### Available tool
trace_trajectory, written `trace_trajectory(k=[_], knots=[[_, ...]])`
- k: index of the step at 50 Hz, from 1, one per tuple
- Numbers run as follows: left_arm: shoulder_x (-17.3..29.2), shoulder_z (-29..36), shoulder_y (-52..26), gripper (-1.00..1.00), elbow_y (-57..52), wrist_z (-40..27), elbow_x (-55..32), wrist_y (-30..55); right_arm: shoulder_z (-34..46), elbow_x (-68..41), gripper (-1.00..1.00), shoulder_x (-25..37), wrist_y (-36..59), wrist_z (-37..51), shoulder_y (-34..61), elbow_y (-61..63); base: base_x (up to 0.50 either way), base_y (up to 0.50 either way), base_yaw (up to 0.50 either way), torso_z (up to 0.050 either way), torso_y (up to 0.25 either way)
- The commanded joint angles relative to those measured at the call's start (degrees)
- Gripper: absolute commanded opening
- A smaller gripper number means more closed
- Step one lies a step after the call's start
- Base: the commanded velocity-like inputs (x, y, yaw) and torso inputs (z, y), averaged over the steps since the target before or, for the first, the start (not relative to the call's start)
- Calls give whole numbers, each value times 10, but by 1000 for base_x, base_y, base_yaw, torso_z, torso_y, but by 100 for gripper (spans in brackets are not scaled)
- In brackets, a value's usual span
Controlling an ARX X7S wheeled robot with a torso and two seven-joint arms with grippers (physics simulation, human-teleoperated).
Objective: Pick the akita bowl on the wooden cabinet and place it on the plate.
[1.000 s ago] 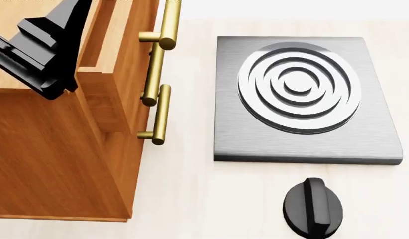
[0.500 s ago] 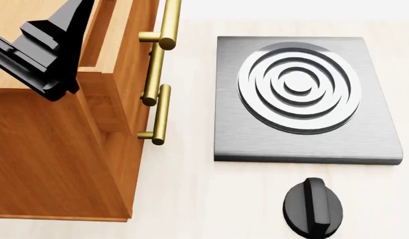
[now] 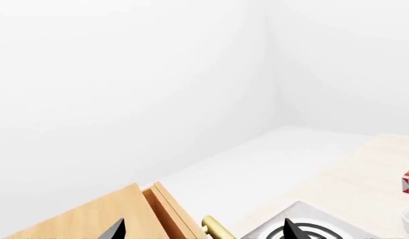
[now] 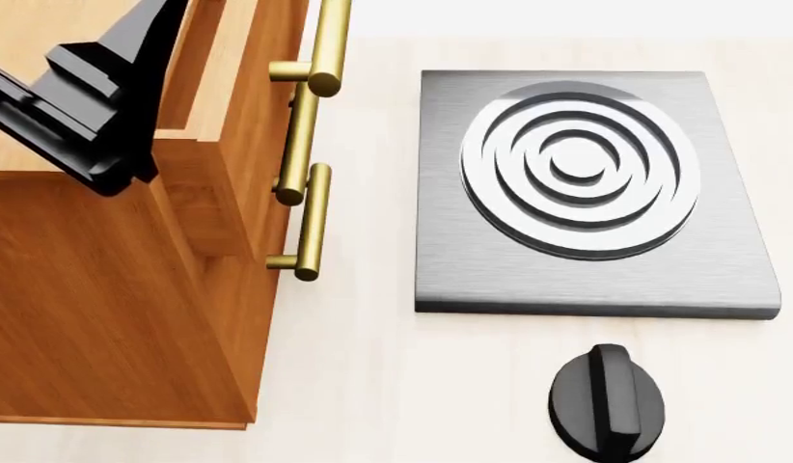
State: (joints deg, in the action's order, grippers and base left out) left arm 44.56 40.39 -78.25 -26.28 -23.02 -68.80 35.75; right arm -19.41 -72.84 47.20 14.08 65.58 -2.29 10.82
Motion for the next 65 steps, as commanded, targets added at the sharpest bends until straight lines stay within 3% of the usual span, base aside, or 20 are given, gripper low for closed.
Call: trace_trajectory(k=[1, 28, 65], knots=[[-1, 2, 4, 100, 2, 2, 5, -3, 2, 10, -100, -1, 2, -6, 8, -19, 0, 0, 0, 0, 0], [-1, 5, 18, 100, 6, 4, 12, -10, 41, -8, -100, -4, 27, -54, 85, -105, 0, 0, 0, 0, 0], [3, 8, 39, 100, 11, 9, 24, -23, 35, -9, -100, -7, 29, -59, 86, -136, 0, 0, 0, 0, 0]])
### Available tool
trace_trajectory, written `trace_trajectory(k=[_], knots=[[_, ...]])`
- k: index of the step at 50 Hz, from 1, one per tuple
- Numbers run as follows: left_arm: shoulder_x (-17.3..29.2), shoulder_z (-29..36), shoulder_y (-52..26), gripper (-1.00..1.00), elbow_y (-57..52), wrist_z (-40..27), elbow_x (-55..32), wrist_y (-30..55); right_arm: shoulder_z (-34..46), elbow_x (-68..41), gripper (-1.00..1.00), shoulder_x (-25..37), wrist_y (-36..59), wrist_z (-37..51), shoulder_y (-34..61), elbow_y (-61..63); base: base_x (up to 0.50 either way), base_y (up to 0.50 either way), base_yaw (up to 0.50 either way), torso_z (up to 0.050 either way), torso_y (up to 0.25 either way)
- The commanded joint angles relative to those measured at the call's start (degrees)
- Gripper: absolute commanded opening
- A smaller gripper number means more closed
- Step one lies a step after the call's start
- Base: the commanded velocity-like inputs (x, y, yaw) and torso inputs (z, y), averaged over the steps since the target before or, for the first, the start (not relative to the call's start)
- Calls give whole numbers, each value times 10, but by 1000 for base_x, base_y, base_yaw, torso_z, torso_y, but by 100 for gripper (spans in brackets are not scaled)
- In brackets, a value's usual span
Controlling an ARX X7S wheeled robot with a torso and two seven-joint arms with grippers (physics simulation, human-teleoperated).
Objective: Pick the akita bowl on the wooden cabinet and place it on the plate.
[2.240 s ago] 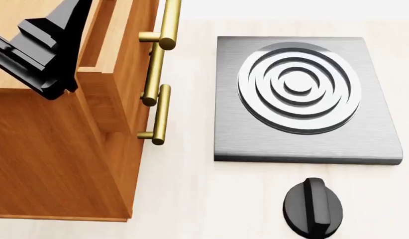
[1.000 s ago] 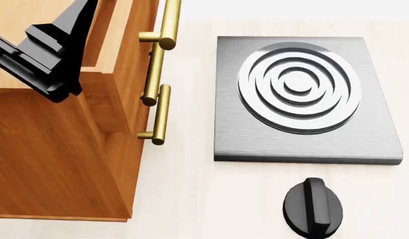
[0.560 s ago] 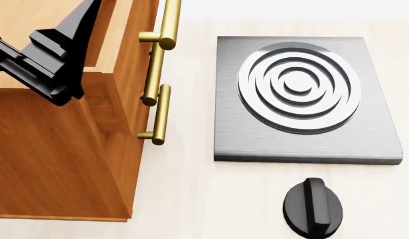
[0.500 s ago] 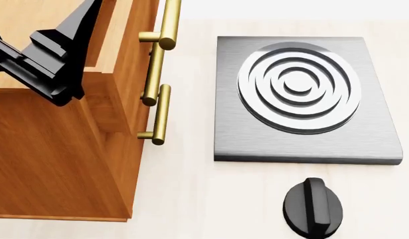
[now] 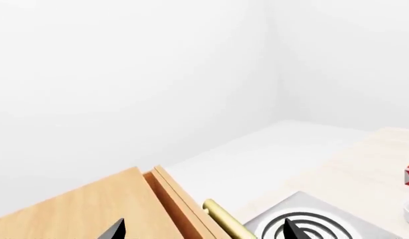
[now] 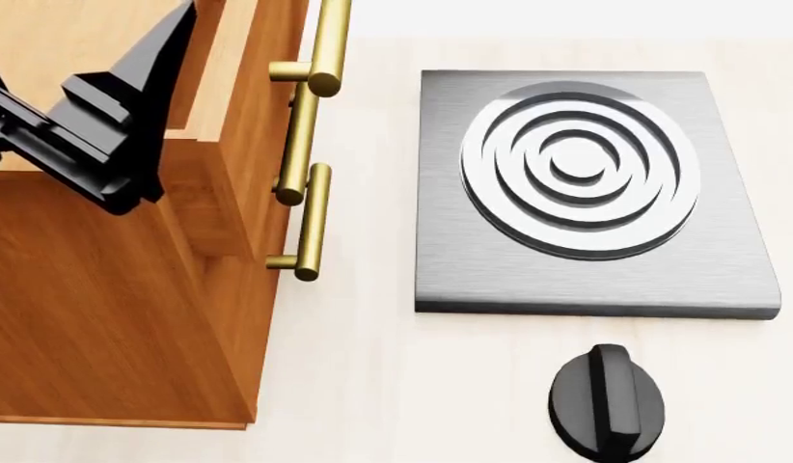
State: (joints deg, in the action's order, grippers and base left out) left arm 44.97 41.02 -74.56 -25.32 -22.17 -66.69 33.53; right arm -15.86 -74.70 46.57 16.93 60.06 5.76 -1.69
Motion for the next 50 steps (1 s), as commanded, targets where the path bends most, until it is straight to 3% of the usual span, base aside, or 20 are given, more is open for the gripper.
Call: trace_trajectory(k=[1, 50], knots=[[-1, 2, 2, 100, 2, 0, 2, -1, -1, 9, -100, -1, 1, -4, 6, -11, 0, 0, 0, 0, 0], [-1, 5, 20, 100, 12, 6, 13, -12, 35, 27, -100, -14, 10, -38, 57, -78, 0, 0, 0, 0, 0]])
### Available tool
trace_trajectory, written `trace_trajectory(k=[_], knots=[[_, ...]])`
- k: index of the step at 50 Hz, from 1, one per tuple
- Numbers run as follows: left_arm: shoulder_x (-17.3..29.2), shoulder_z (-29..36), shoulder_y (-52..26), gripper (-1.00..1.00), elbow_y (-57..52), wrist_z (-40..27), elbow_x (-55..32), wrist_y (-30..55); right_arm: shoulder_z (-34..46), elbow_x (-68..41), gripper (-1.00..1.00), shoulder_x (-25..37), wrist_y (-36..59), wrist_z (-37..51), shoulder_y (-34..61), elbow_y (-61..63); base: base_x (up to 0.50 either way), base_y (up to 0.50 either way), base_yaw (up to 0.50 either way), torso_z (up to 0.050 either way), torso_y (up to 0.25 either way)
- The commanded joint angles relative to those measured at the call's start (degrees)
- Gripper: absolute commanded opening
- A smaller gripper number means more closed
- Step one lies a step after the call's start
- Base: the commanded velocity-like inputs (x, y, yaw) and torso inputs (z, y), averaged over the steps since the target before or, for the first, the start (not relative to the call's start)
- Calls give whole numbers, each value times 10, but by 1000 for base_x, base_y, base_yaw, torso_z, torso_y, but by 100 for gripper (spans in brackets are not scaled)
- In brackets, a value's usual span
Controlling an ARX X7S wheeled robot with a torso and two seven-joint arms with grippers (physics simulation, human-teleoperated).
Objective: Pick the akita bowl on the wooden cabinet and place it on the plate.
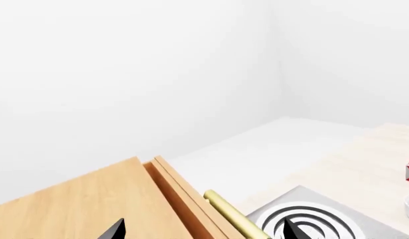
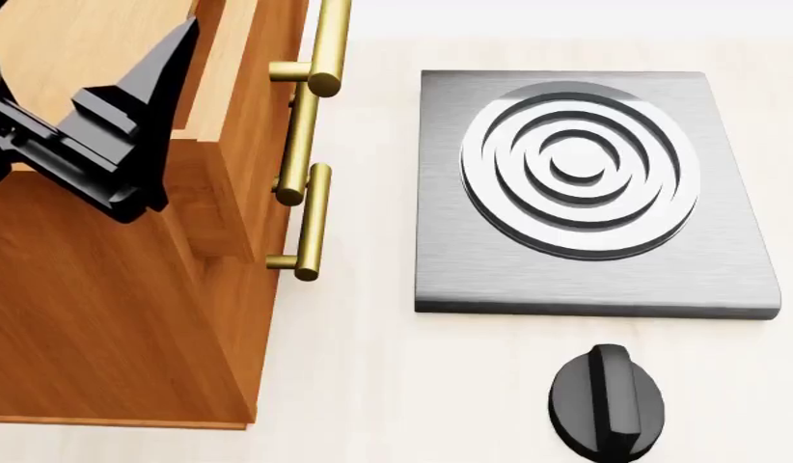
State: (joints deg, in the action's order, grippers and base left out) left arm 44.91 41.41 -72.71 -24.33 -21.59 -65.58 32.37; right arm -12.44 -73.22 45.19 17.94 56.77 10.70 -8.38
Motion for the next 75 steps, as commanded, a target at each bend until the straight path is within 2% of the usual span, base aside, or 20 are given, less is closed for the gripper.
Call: trace_trajectory(k=[1, 60, 61, 75], knots=[[-1, 1, 2, 100, 2, 0, 2, 0, 1, 12, -100, 0, 0, -5, 7, -11, 0, 0, 0, 0, 0], [-4, 7, 15, 100, 13, 7, 14, -7, 26, 36, -100, -9, 4, -32, 29, -61, 0, 0, 0, 0, 0], [-5, 8, 16, 100, 15, 8, 16, -9, 33, 40, 100, -4, 11, -36, 30, -58, 0, 0, 0, 0, 0], [-3, 3, 7, 100, 8, 3, 7, -2, 26, 32, 100, 2, 18, -31, 17, -40, 0, 0, 0, 0, 0]])
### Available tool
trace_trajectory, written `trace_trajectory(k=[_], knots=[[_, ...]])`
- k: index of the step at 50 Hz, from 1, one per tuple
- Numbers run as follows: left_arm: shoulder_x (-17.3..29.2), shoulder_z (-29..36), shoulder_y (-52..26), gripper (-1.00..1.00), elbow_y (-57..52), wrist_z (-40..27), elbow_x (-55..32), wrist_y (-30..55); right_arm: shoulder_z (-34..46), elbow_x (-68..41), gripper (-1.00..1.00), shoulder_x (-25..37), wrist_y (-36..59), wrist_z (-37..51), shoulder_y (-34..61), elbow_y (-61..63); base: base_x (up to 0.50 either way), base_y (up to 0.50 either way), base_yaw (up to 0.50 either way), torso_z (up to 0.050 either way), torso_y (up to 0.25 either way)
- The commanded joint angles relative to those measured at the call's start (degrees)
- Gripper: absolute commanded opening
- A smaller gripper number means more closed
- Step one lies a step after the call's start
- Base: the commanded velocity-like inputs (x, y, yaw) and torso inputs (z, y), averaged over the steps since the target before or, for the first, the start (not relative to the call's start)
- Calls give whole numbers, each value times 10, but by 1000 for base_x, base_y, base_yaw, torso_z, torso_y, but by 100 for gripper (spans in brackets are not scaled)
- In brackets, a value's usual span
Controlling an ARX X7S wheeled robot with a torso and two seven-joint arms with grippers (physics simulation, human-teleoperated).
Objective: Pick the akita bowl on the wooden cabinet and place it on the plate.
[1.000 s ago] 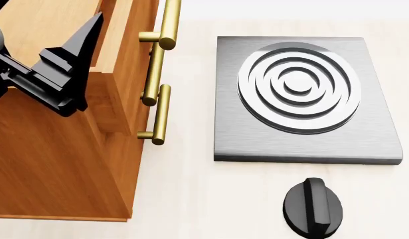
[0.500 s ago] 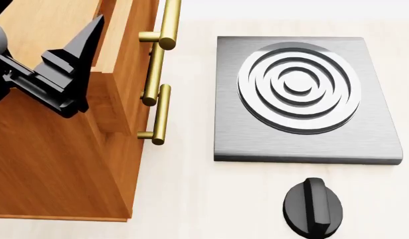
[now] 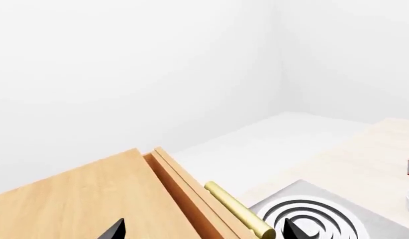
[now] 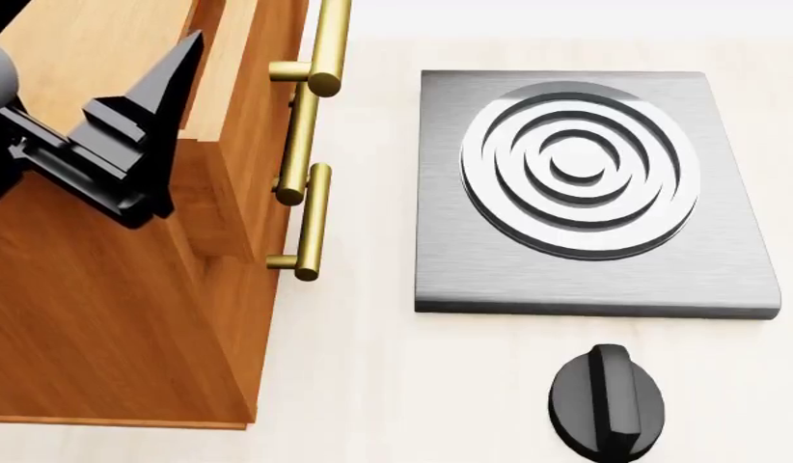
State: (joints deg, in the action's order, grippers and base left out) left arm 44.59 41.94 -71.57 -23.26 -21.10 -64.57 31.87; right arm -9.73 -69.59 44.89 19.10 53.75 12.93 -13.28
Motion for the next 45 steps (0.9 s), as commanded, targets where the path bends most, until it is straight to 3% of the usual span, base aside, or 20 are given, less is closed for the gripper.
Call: trace_trajectory(k=[1, 19, 37, 45], knots=[[1, -2, -4, 100, -3, -2, -3, 3, 0, -4, 100, 6, 7, -1, -4, 10, 0, 0, 0, 0, 0], [7, -6, 3, 100, -4, -1, -4, -3, -4, -8, 100, 12, 14, 3, -10, 23, 0, 0, 0, 0, 0], [18, -16, 3, 100, -16, -7, -15, -4, -80, -47, 100, 48, 18, 39, -102, 103, 0, 0, 0, 0, 0], [19, -18, 1, 100, -17, -9, -18, -3, -59, -38, 100, 64, 33, 51, -77, 129, 0, 0, 0, 0, 0]])
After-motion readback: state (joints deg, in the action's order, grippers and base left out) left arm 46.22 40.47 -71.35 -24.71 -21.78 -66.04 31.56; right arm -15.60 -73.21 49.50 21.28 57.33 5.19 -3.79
